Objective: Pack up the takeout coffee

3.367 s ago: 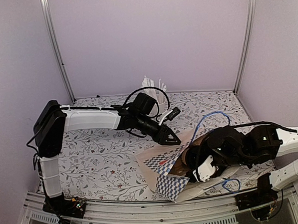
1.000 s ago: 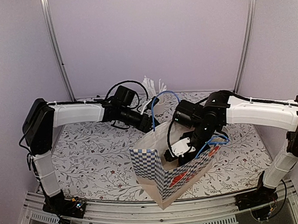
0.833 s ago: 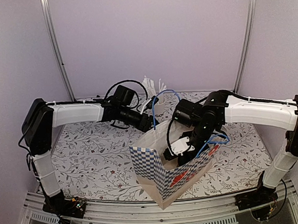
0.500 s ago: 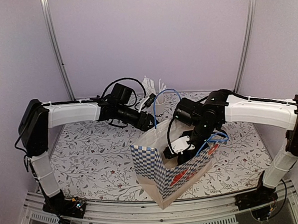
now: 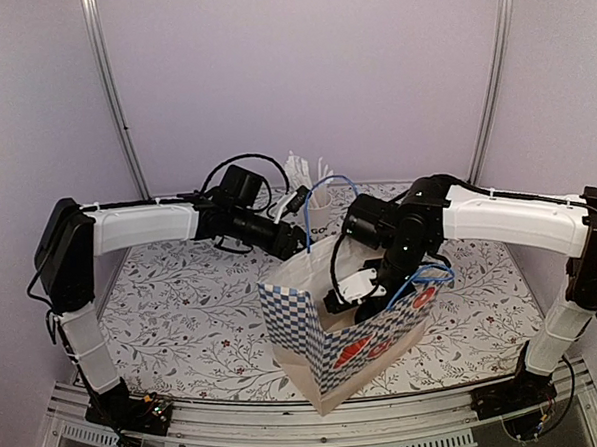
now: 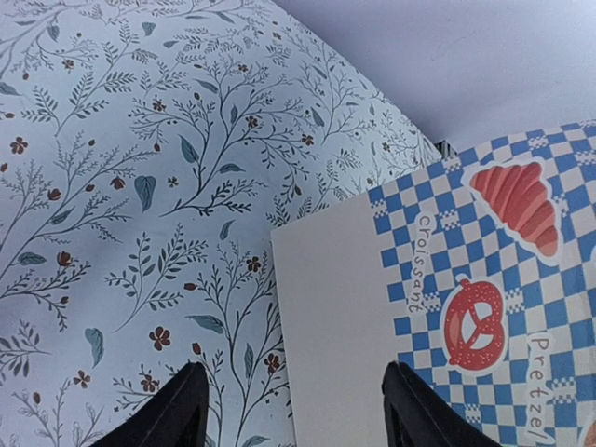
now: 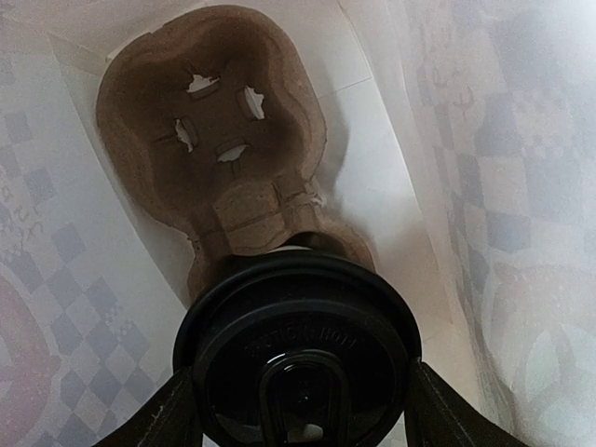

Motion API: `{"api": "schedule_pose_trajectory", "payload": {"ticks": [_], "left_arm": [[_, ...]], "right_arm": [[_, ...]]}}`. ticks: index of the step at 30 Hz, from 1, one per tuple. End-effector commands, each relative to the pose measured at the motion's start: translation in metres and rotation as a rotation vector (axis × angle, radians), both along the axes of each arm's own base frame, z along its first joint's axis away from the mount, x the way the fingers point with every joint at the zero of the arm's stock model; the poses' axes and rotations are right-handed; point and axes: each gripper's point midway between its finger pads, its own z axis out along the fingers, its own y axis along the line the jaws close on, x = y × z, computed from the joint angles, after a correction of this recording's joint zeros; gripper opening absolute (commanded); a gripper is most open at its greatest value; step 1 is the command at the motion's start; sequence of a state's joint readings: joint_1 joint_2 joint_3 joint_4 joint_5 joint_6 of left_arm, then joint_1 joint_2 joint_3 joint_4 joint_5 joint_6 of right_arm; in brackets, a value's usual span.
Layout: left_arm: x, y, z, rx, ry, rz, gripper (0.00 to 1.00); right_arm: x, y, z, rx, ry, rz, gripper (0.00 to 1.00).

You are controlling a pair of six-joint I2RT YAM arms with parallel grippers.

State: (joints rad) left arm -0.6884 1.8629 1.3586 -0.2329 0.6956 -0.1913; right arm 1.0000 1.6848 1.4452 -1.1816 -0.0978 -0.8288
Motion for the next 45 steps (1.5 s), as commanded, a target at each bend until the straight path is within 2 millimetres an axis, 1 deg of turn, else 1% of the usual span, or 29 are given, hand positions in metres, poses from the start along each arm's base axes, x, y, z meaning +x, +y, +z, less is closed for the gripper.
{"api": "schedule_pose_trajectory", "payload": {"ticks": [1,4,7,9,11,13,14,17,19,21,23,24,28,32,35,37,40,41,44,45], "left_arm": [[0.004,0.01,0.026,-0.009,-0.058,0.014,0.66],[0.006,0.015,0.034,0.012,-0.084,0.027,0.67],[0.003,0.021,0.045,0.027,-0.111,0.029,0.67],[-0.002,0.027,0.051,0.048,-0.113,0.03,0.67],[-0.008,0.037,0.06,0.069,-0.13,0.041,0.67],[-0.013,0.047,0.074,0.08,-0.16,0.06,0.67],[-0.017,0.052,0.084,0.079,-0.178,0.068,0.67],[-0.033,0.062,0.113,0.06,-0.216,0.069,0.69],[-0.049,0.063,0.127,0.045,-0.236,0.045,0.69],[-0.064,0.062,0.136,0.057,-0.25,0.027,0.7],[-0.075,0.057,0.139,0.087,-0.256,0.013,0.7],[-0.08,0.054,0.137,0.105,-0.251,0.008,0.7],[-0.093,0.035,0.13,0.15,-0.23,-0.017,0.7],[-0.095,0.023,0.116,0.237,-0.217,-0.007,0.68],[-0.105,0.012,0.112,0.263,-0.205,-0.03,0.66],[-0.107,0.008,0.11,0.27,-0.201,-0.028,0.6],[-0.106,0.004,0.112,0.283,-0.2,-0.016,0.51],[-0.106,0.004,0.113,0.283,-0.204,-0.015,0.48],[-0.108,0.004,0.114,0.287,-0.208,-0.014,0.31],[-0.107,0.005,0.113,0.293,-0.211,-0.014,0.26]], "right_arm": [[-0.008,-0.002,0.001,-0.04,0.055,-0.03,0.67],[-0.005,0.007,0.021,-0.003,0.042,-0.046,0.72],[-0.004,0.016,0.038,0.041,0.045,-0.063,0.82],[-0.003,0.022,0.05,0.076,0.046,-0.073,0.87],[-0.004,0.023,0.057,0.093,0.046,-0.082,0.9],[-0.003,0.022,0.06,0.095,0.033,-0.085,0.97],[-0.002,0.021,0.061,0.095,0.024,-0.086,0.99],[0.0,0.019,0.066,0.104,0.002,-0.087,0.99],[0.001,0.02,0.072,0.118,-0.009,-0.087,0.99],[0.002,0.02,0.081,0.138,-0.023,-0.085,0.99],[0.002,0.019,0.092,0.161,-0.041,-0.08,0.99],[0.001,0.019,0.101,0.184,-0.051,-0.075,0.99],[-0.001,0.016,0.124,0.253,-0.094,-0.058,0.99],[-0.001,0.008,0.129,0.256,-0.12,-0.063,0.99],[-0.001,0.004,0.137,0.275,-0.15,-0.063,0.99],[-0.001,0.003,0.143,0.292,-0.167,-0.062,0.99],[0.004,0.001,0.16,0.327,-0.218,-0.069,0.99],[0.006,-0.001,0.168,0.342,-0.244,-0.074,0.99],[0.017,-0.011,0.195,0.388,-0.345,-0.098,0.99],[0.023,-0.017,0.211,0.421,-0.401,-0.118,0.99]]}}
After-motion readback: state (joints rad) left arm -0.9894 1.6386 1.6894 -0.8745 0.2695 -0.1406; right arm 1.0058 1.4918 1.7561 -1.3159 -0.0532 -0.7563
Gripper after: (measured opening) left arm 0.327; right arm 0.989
